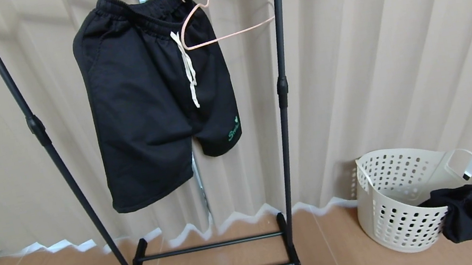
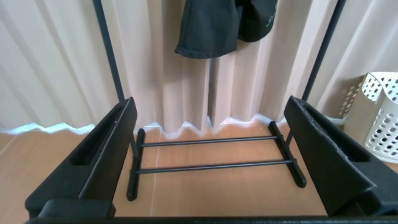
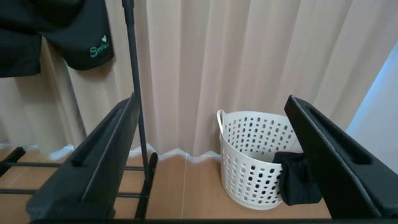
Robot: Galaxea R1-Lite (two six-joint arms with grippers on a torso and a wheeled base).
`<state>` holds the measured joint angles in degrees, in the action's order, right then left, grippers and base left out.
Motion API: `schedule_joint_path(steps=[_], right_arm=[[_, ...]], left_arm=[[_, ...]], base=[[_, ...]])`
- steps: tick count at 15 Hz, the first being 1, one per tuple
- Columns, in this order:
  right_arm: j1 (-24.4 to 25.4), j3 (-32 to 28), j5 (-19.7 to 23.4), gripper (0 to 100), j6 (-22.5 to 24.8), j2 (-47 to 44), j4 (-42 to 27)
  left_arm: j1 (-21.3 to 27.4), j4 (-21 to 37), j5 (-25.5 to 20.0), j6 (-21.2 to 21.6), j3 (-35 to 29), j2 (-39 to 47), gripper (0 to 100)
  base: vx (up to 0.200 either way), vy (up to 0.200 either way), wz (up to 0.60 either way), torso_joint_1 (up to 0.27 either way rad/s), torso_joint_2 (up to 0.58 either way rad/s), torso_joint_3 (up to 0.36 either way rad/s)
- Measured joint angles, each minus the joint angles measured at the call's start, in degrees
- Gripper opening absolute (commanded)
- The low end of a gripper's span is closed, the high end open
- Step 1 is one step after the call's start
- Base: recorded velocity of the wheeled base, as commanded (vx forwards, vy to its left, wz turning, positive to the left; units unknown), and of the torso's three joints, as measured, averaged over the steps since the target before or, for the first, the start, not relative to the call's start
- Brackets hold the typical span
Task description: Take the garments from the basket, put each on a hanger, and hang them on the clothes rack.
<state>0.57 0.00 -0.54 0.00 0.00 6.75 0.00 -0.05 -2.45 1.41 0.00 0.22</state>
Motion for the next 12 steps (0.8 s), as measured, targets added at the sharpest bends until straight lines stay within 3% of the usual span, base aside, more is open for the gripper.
schedule_joint_path(steps=[1, 11, 12], right_arm=[[0.0, 0.0, 0.0, 100, 0.0, 0.0, 0.0], [0.0, 0.0, 0.0, 100, 0.0, 0.0, 0.0], [0.0, 0.0, 0.0, 100, 0.0, 0.0, 0.0]], left_arm=[[0.0, 0.0, 0.0, 0.0, 0.0, 0.0, 100], [0.0, 0.0, 0.0, 0.0, 0.0, 0.0, 100], [0.0, 0.0, 0.0, 0.0, 0.0, 0.0, 100]], base=[[0.000, 0.000, 0.00, 0.000, 0.00, 0.000], [0.000, 0.000, -0.60, 0.002, 0.01, 0.005], [0.000, 0.000, 0.00, 0.000, 0.00, 0.000]])
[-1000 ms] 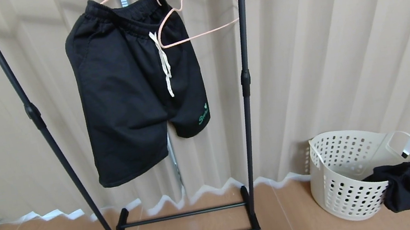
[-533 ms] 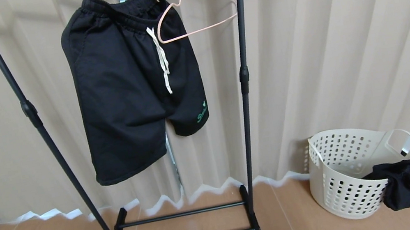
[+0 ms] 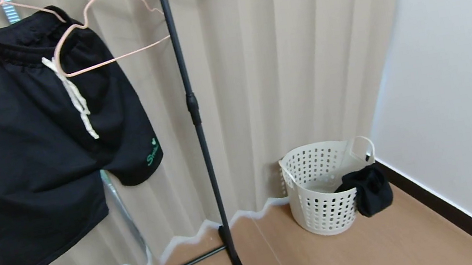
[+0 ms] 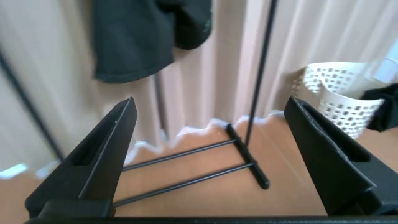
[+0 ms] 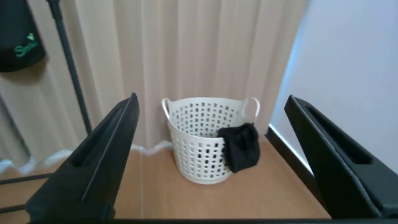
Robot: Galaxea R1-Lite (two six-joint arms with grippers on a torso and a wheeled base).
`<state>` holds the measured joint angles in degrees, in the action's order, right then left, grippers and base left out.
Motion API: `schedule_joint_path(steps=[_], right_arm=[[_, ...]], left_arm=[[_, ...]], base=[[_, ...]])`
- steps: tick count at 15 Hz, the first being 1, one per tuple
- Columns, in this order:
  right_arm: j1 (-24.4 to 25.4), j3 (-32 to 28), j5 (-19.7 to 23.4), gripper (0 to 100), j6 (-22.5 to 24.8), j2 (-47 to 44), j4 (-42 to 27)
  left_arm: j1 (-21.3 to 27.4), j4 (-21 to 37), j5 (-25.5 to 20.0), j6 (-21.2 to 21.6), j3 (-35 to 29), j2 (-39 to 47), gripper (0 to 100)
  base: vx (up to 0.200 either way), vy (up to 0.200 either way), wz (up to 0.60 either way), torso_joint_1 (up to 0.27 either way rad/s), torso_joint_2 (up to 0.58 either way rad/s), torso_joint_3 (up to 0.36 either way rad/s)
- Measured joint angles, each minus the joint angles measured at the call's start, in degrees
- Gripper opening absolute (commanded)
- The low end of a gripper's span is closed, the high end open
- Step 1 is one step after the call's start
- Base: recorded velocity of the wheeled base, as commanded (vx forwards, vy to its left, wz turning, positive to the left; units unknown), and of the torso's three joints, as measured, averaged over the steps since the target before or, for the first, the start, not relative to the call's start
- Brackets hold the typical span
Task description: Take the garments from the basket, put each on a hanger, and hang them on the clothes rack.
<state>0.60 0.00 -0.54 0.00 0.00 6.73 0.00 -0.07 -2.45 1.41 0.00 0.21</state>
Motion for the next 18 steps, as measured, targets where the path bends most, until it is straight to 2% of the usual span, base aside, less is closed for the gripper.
schedule_joint_path(steps=[1, 11, 18], right_arm=[[0.0, 0.0, 0.0, 100, 0.0, 0.0, 0.0], [0.0, 0.0, 0.0, 100, 0.0, 0.0, 0.0], [0.0, 0.0, 0.0, 100, 0.0, 0.0, 0.0]], left_arm=[[0.0, 0.0, 0.0, 0.0, 0.0, 0.0, 100], [0.0, 0.0, 0.0, 0.0, 0.0, 0.0, 100], [0.0, 0.0, 0.0, 0.0, 0.0, 0.0, 100]], base=[[0.000, 0.000, 0.00, 0.000, 0.00, 0.000], [0.000, -0.200, 0.00, 0.002, 0.00, 0.004], [0.200, 0.000, 0.00, 0.000, 0.00, 0.004]])
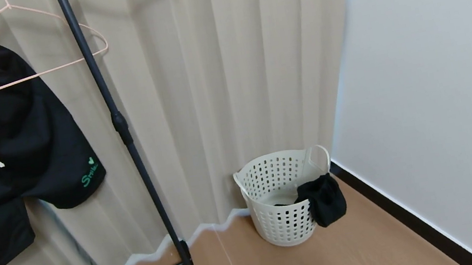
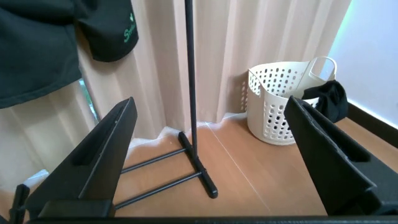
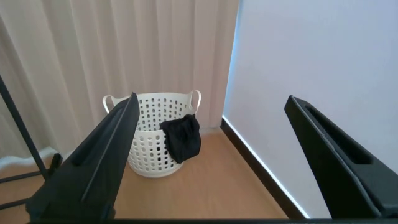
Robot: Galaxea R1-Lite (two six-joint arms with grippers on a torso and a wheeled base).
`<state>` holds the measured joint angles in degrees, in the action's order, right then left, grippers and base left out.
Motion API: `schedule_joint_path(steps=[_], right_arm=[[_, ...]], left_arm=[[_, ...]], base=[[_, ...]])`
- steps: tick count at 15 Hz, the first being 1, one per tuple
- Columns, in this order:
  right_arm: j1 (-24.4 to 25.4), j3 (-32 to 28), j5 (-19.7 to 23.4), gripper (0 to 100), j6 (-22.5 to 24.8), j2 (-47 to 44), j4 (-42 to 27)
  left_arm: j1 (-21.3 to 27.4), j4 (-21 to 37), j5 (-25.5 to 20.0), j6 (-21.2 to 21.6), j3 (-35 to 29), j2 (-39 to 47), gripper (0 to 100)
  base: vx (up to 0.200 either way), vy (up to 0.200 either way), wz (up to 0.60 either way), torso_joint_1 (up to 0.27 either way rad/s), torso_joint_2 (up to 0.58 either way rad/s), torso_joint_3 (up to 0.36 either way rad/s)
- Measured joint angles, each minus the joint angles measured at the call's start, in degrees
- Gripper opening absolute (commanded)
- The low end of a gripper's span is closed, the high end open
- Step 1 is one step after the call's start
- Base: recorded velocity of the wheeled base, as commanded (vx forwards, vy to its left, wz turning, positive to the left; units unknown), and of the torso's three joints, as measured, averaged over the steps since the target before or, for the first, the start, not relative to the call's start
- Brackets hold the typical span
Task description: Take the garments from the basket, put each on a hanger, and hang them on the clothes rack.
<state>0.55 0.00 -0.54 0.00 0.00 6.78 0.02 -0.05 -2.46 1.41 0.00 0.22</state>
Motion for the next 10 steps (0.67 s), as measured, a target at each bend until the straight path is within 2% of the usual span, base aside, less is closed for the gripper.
schedule_joint_path(steps=[4, 7, 8, 10], right_arm=[[0.0, 0.0, 0.0, 100, 0.0, 0.0, 0.0], [0.0, 0.0, 0.0, 100, 0.0, 0.0, -0.1], [0.0, 0.0, 0.0, 100, 0.0, 0.0, 0.0], [0.1, 0.0, 0.0, 100, 0.0, 0.0, 0.0]], left_arm=[[0.0, 0.0, 0.0, 0.0, 0.0, 0.0, 100], [0.0, 0.0, 0.0, 0.0, 0.0, 0.0, 100], [0.0, 0.0, 0.0, 0.0, 0.0, 0.0, 100], [0.0, 0.0, 0.0, 0.0, 0.0, 0.0, 100]], base=[[0.200, 0.000, 0.00, 0.001, 0.00, 0.002], [0.200, -0.200, -0.60, 0.001, 0.00, -0.001], [0.200, -0.200, 0.00, 0.002, 0.01, 0.002], [0.200, 0.000, 0.00, -0.002, 0.00, 0.005]])
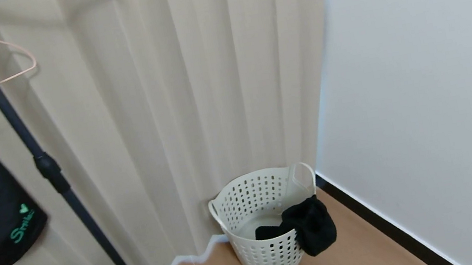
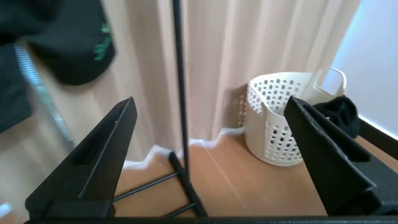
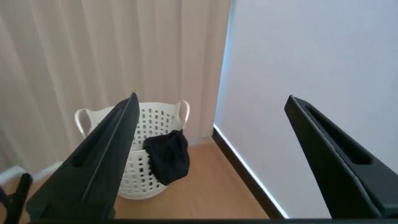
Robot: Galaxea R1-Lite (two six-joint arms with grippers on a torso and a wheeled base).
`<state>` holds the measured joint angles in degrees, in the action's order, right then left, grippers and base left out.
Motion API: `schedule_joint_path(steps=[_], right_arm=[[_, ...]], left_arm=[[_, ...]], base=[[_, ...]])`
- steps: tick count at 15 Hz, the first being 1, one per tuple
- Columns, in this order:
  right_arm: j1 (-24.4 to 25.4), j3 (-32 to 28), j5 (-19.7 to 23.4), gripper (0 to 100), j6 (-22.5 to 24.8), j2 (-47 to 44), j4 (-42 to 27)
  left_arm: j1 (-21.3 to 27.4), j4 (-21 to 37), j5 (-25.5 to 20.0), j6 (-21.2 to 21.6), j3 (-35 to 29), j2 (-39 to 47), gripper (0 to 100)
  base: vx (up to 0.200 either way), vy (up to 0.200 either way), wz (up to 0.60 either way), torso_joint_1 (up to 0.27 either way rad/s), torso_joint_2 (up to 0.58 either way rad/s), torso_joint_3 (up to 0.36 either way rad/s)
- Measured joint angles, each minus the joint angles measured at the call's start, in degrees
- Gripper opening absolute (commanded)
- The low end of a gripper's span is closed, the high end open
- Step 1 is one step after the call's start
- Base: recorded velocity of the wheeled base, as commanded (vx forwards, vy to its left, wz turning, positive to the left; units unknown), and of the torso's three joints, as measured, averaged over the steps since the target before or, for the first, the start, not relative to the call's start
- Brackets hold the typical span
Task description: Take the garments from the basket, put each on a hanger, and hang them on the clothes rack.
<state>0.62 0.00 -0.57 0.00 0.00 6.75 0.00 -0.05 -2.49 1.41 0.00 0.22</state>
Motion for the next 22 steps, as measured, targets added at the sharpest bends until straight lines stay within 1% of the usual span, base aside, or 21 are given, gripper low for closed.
schedule_joint_path(steps=[3, 19, 22], right_arm=[[0.0, 0.0, 0.0, 100, 0.0, 0.0, 0.0], [0.0, 0.0, 0.0, 100, 0.0, 0.0, 0.0], [0.0, 0.0, 0.0, 100, 0.0, 0.0, 0.0]], left_arm=[[0.0, -0.2, 0.0, 0.0, 0.0, 0.0, 100], [0.0, -0.1, 0.0, -0.1, 0.0, 0.0, 100], [0.0, 0.0, 0.0, -0.1, 0.0, 0.0, 100]], base=[[0.200, 0.000, 0.00, 0.001, 0.01, 0.001], [0.000, 0.000, 0.00, 0.000, 0.00, 0.000], [0.000, 0.000, 0.00, 0.004, 0.00, -0.149]])
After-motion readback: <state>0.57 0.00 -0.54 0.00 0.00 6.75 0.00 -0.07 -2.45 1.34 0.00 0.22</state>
